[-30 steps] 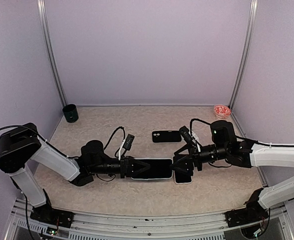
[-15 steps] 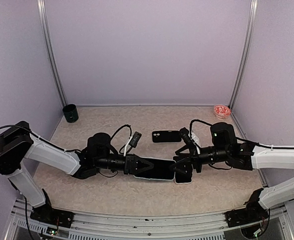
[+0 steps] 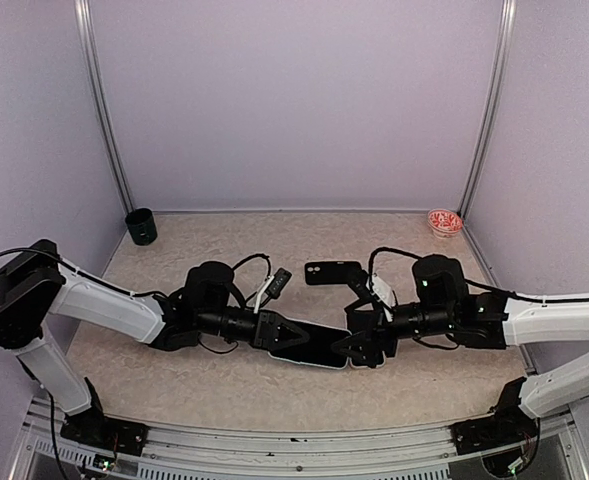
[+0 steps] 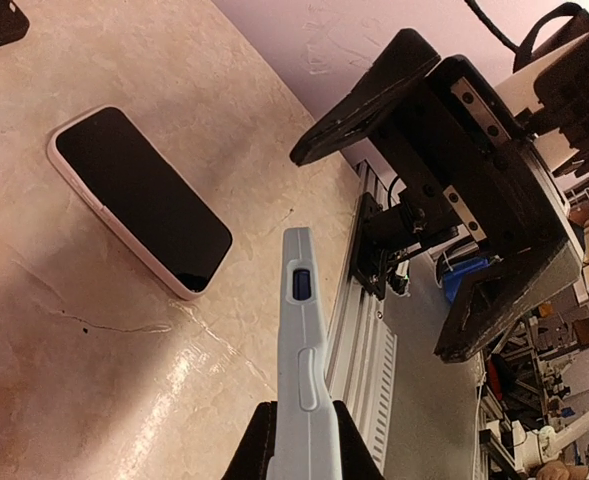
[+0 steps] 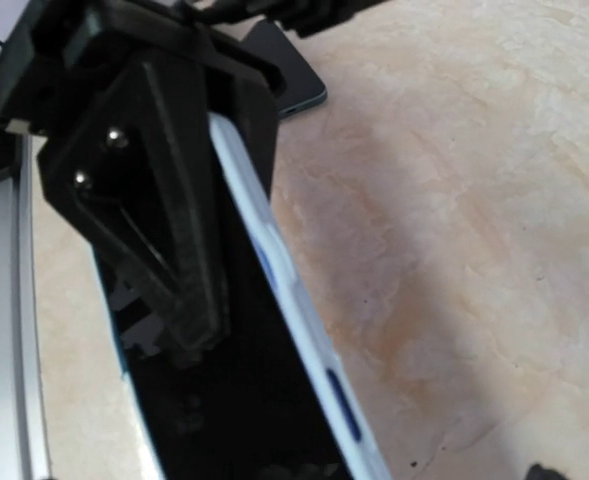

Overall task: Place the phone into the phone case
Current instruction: Pass from the left arm to the right

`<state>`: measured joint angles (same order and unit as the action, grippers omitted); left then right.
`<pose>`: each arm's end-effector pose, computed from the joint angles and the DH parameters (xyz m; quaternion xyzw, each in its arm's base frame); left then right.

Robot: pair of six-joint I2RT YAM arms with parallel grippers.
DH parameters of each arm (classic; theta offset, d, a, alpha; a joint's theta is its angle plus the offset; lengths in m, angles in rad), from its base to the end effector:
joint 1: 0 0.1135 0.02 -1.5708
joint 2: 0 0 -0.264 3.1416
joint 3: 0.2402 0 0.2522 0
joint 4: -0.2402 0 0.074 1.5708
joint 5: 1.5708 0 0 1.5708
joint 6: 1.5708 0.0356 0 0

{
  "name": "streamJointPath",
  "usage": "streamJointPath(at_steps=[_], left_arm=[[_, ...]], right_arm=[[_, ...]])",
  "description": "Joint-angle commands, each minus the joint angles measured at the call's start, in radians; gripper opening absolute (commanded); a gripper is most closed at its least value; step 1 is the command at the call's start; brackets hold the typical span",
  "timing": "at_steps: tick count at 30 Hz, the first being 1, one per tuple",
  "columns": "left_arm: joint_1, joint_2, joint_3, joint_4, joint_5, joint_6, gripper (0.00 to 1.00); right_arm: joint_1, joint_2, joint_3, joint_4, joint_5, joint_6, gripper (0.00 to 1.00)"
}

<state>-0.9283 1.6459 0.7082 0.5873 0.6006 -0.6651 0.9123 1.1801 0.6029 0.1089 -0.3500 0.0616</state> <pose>0.1817 -0.2764 0.1793 0.2708 0.7538 -0.5609 0.2093 0.1454 0.2078 0.2257 -0.4292 0.7265 0.3724 0.3864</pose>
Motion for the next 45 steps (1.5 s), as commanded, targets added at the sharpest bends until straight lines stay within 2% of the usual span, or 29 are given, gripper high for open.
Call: streamJointPath(at_steps=[1, 15, 25, 34, 45], left_arm=[[0.002, 0.013, 0.041, 0.041, 0.041, -0.004, 0.0], [-0.009, 0.053, 0.055, 0.067, 0.062, -0.033, 0.0], [-0.018, 0.083, 0.049, 0.116, 0.054, -0.078, 0.0], [-0.03, 0.085, 0.063, 0.118, 0.05, -0.088, 0.0], [-0.033, 0.083, 0.066, 0.111, 0.038, -0.095, 0.0]], right_arm=[[0.053, 0.003, -0.009, 0.002, 0.089, -0.051, 1.0], [0.22, 0.144, 0.052, 0.021, 0.306, -0.197, 1.0], [0.28, 0.205, 0.107, 0.016, 0.342, -0.234, 1.0], [0.333, 0.281, 0.15, 0.006, 0.493, -0.25, 1.0], [0.35, 0.293, 0.163, -0.001, 0.572, -0.269, 1.0]])
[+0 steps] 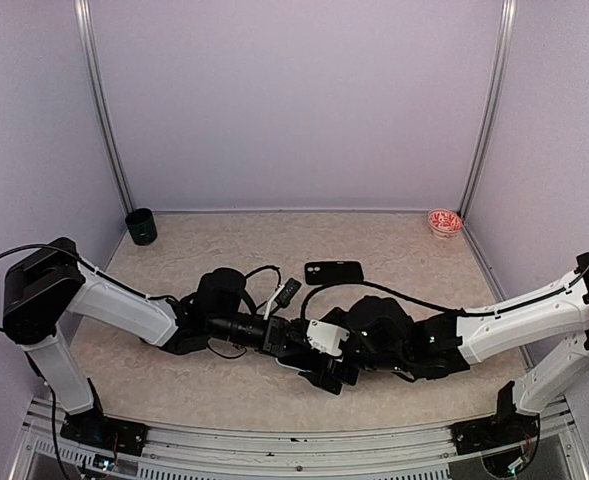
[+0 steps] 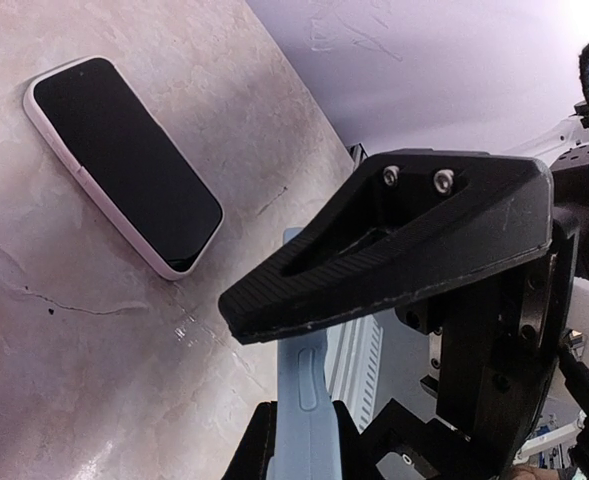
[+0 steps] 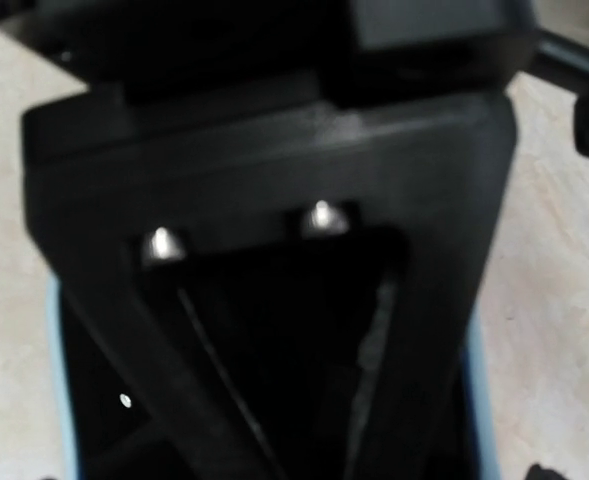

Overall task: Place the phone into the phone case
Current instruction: Pass from the left arm to the right

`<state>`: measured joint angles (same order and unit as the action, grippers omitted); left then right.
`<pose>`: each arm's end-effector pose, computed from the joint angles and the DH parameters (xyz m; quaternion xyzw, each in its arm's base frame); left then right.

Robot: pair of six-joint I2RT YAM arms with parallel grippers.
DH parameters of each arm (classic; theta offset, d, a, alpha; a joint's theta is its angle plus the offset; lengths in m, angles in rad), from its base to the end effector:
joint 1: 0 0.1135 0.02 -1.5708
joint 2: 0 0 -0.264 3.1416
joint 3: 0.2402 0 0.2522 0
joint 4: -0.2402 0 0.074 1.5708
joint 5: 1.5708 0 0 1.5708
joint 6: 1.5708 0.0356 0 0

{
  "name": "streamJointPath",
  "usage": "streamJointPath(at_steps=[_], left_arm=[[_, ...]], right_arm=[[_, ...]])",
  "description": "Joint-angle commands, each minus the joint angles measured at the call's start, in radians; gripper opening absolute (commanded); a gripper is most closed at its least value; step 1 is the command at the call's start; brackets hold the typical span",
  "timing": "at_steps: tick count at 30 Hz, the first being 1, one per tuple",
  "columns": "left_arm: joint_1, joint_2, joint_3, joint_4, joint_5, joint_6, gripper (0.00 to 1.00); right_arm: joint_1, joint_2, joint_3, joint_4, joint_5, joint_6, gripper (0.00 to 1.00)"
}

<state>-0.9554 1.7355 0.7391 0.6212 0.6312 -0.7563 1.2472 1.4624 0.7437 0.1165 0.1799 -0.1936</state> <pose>0.1805 -0.2917 0.1632 0.2519 0.7645 -0.5722 0.1570 0.1031 0.2873 0.1981 -0.5500 0.6900 0.1644 0.4408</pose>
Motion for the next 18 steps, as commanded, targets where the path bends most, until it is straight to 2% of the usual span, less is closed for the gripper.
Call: streamJointPath(at_steps=[1, 8, 14, 18], left_arm=[[-0.006, -0.007, 0.036, 0.077, 0.008, -0.004, 0.0], [-0.002, -0.004, 0.047, 0.069, 0.007, -0.002, 0.0], [-0.003, 0.001, 0.051, 0.065, 0.002, 0.0, 0.0], [-0.003, 0.005, 0.047, 0.07, 0.001, -0.005, 0.0]], right_arm=[[0.016, 0.015, 0.023, -0.01, 0.043, -0.016, 1.0], [0.024, 0.04, 0.028, -0.034, 0.09, -0.022, 0.99], [0.024, 0.036, 0.029, -0.029, 0.124, -0.019, 0.9], [0.024, 0.032, 0.025, -0.016, 0.11, -0.011, 0.89]])
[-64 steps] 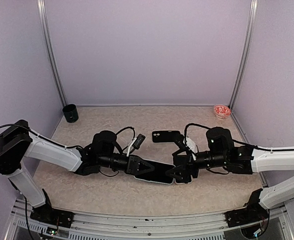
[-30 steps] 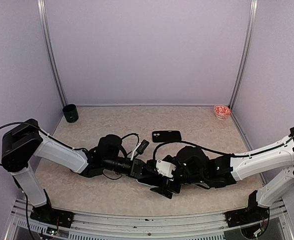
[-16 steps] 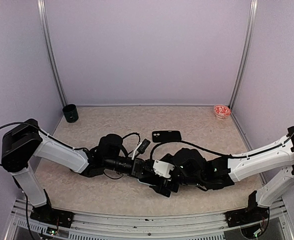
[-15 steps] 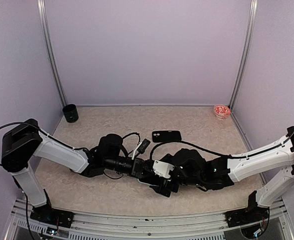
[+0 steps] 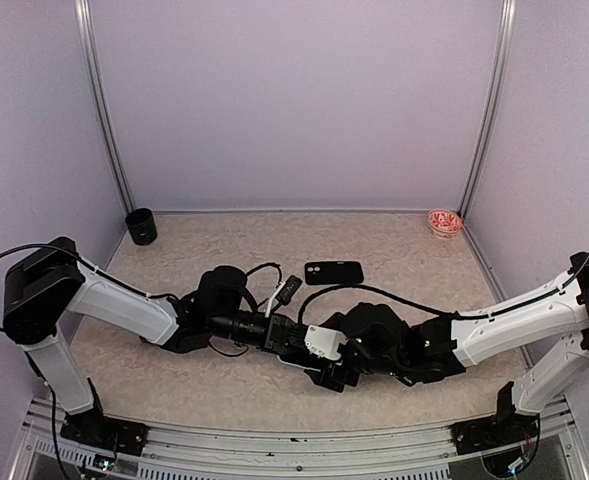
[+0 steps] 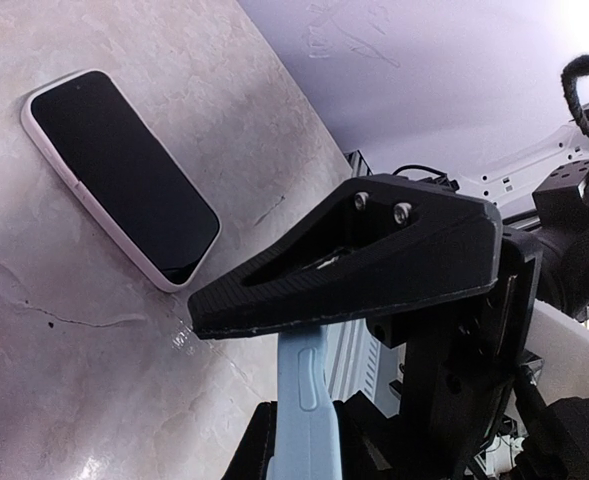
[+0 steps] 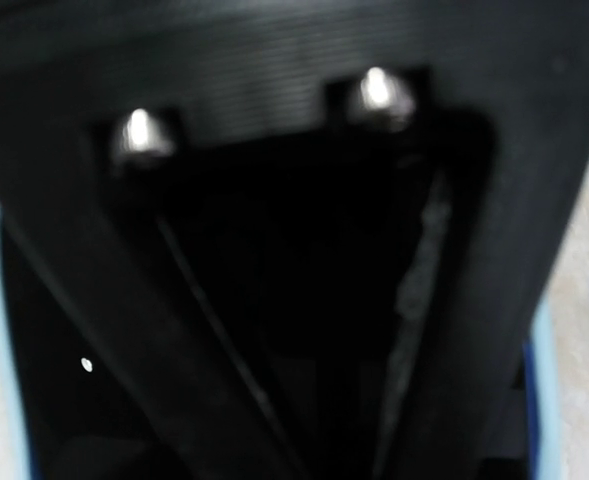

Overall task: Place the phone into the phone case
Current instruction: Pass from the left arm to the right

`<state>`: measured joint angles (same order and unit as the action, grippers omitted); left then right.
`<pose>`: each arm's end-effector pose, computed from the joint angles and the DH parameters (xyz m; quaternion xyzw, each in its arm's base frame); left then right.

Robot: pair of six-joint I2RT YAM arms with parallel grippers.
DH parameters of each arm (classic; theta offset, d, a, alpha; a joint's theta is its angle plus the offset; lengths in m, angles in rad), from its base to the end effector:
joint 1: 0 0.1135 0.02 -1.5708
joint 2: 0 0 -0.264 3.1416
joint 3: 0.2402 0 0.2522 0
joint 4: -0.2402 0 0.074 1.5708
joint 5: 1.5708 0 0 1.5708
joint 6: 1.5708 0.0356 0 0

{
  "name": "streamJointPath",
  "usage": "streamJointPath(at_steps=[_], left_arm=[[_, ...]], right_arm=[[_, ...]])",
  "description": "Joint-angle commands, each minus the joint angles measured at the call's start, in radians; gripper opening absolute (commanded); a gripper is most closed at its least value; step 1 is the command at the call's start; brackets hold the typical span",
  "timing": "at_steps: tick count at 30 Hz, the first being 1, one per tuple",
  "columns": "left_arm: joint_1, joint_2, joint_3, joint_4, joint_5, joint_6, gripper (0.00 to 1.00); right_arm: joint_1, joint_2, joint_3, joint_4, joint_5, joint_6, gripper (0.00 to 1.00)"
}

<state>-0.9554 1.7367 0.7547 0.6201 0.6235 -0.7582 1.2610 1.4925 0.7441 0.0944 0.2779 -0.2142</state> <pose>0.1826 -0.2943 0.1671 0.2506 0.7622 -0.5741 0.1635 0.1025 0.2881 0.1881 -0.5519 0.6985 0.1115 0.4417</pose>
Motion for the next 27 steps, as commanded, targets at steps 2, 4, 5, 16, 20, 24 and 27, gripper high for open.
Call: streamJointPath(at_steps=[2, 4, 5, 16, 20, 24, 27], left_arm=[[-0.003, 0.006, 0.028, 0.075, 0.006, -0.004, 0.0], [-0.003, 0.006, 0.026, 0.078, 0.007, -0.005, 0.0], [-0.003, 0.008, 0.026, 0.079, 0.006, -0.006, 0.0], [-0.005, 0.02, 0.023, 0.098, 0.01, -0.016, 0.0], [-0.005, 0.021, 0.02, 0.101, 0.01, -0.015, 0.0], [-0.006, 0.024, 0.016, 0.106, 0.007, -0.018, 0.0], [-0.008, 0.026, 0.015, 0.109, 0.006, -0.02, 0.0]], right_arm=[[0.011, 0.005, 0.025, 0.008, 0.006, 0.013, 0.91], [0.011, 0.01, 0.027, 0.01, 0.009, 0.016, 0.94], [0.011, 0.013, 0.028, 0.01, 0.012, 0.018, 0.95], [0.011, 0.009, 0.031, 0.03, 0.034, 0.045, 0.96], [0.011, 0.011, 0.029, 0.031, 0.026, 0.048, 0.91], [0.011, 0.018, 0.035, 0.022, 0.009, 0.054, 0.8], [0.011, 0.02, 0.037, 0.021, -0.009, 0.057, 0.71]])
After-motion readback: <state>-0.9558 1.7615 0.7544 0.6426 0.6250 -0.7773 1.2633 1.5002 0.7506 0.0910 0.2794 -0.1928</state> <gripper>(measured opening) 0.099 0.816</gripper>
